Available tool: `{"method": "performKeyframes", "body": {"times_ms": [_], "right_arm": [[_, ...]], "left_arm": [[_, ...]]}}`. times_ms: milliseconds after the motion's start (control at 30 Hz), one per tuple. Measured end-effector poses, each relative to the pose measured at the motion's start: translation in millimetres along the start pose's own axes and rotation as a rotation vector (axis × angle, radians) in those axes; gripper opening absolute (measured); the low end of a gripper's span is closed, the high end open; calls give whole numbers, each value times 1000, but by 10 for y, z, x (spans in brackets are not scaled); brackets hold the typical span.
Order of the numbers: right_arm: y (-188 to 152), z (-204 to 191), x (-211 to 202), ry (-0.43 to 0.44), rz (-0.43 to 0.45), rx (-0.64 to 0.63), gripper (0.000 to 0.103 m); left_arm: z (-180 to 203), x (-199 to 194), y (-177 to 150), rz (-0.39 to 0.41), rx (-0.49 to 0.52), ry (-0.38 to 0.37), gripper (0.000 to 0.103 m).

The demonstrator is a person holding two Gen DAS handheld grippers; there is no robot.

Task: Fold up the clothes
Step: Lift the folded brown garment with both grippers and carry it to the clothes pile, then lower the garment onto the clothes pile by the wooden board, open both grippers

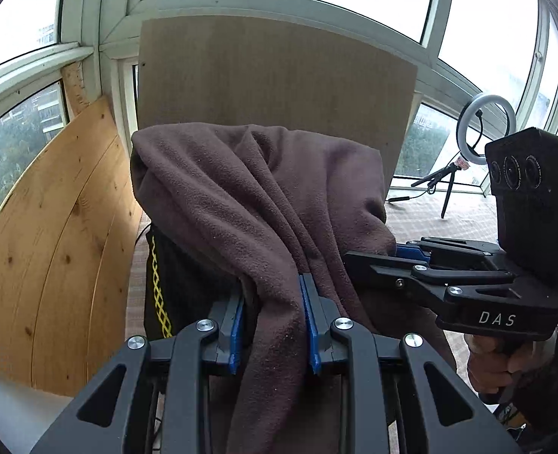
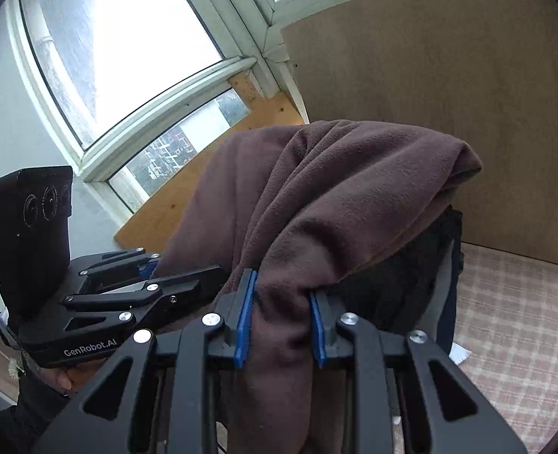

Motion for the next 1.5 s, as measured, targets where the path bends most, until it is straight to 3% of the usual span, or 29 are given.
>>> {"method": "performKeyframes", "body": {"times_ms": [133,300,433,533,633,767,867,933,1000,1033,1167,1267,1333,1433,1500], "right_arm": [[17,182,307,-18,-32,26,25],[-104,520,639,-38,-99,78,24],[-316,1011,501,-5,-142,194,26],[-371,1217,253,-7,-135,251,26],[-234,1205,-5,-35,-72,222,26],[104,989,-17,-48,-20,98,26],[213,813,255,-46,-51,7,26],[171,815,535,-107,-110,-75,29],[87,861,817,-197,-181,-173,31],[11,945,924,-215,-210,-195,31],[-38,1290,883,-99,-197,-4,28],[58,1235,579,-154,-147,-10,30],[51,1030,377,-119,-123,-64,30],[-163,686,276,-101,-158,-163,31],[-356,476,247,-95,-198,-226,33]], "left_arm": [[-276,314,98,-26,-6,-22,24],[-715,881,7,-122,-58,2,27],[-1090,908,-74,-133,-162,41,37],[-1079,679,-51,-85,-133,89,39],[-943,418,20,-24,-71,144,36],[-619,203,176,41,16,81,38],[-536,467,264,6,44,66,39],[-528,709,290,-31,63,78,40],[-634,1069,175,-95,126,227,44],[-698,1169,120,-113,137,271,53],[-794,1156,93,-114,86,262,55],[-722,894,131,-75,91,299,50],[-632,659,113,-38,78,237,50],[-524,440,-22,-27,33,108,51],[-497,453,-176,-47,43,107,51]]}}
Point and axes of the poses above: each gripper's, at about its wrist camera, not at the fingertips, and x roughly the way its jaws point, z to its right, y to its top, the point moved 4 cm from there along x, roughly the way its jaws point, and after that the axes turned 8 degrees about -x, right-handed, at the moved point
